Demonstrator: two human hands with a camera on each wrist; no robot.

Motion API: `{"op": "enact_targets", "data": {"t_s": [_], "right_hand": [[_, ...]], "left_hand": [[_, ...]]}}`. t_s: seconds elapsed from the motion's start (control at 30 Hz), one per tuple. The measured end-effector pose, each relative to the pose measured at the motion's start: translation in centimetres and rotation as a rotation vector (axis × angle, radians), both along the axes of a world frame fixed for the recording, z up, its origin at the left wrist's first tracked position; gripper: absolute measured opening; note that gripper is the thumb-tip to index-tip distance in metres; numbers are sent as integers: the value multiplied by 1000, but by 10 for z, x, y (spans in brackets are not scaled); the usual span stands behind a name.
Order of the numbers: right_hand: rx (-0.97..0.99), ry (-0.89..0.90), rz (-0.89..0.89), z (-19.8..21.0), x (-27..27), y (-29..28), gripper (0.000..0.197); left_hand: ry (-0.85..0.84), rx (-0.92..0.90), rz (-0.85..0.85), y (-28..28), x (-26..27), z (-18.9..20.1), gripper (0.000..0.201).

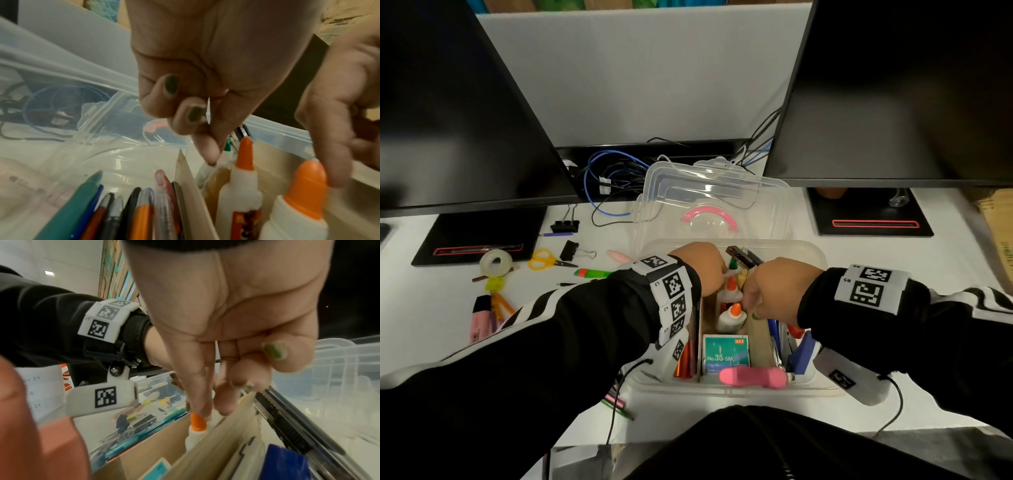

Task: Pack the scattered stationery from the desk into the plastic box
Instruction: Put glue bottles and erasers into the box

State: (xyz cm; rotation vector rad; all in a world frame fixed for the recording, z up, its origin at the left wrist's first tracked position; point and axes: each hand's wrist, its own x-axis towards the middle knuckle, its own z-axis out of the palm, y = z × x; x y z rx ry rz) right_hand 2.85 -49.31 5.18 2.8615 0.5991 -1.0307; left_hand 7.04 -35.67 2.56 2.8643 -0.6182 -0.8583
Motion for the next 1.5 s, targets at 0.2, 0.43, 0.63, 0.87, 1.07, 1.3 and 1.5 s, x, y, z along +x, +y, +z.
{"op": "enact_targets", "data": {"t_s": [0.2, 0.43, 0.63, 0.87, 1.07, 1.3, 1.5], "right_hand": [[-2, -112, -104, -3, 4, -1, 30], [231, -237, -209, 6, 27, -2, 55], [126, -333, -49, 2, 37, -3, 54], [-4, -323, 89, 6, 32, -11, 69], [-54, -345, 78, 8, 27, -12, 68], [-10, -301, 15, 5, 25, -16, 70], [22, -306, -7, 1, 26, -18, 69]], "left_hand": [[20, 62, 1, 5, -2, 5, 45], [58, 86, -55, 3, -5, 8, 43], [50, 132, -109, 5, -7, 13, 42], [52, 82, -107, 4, -13, 22, 53], [57, 63, -55, 2, -14, 16, 55], [9, -6, 37, 3, -12, 8, 42], [39, 63, 14, -2, -12, 6, 42]]}}
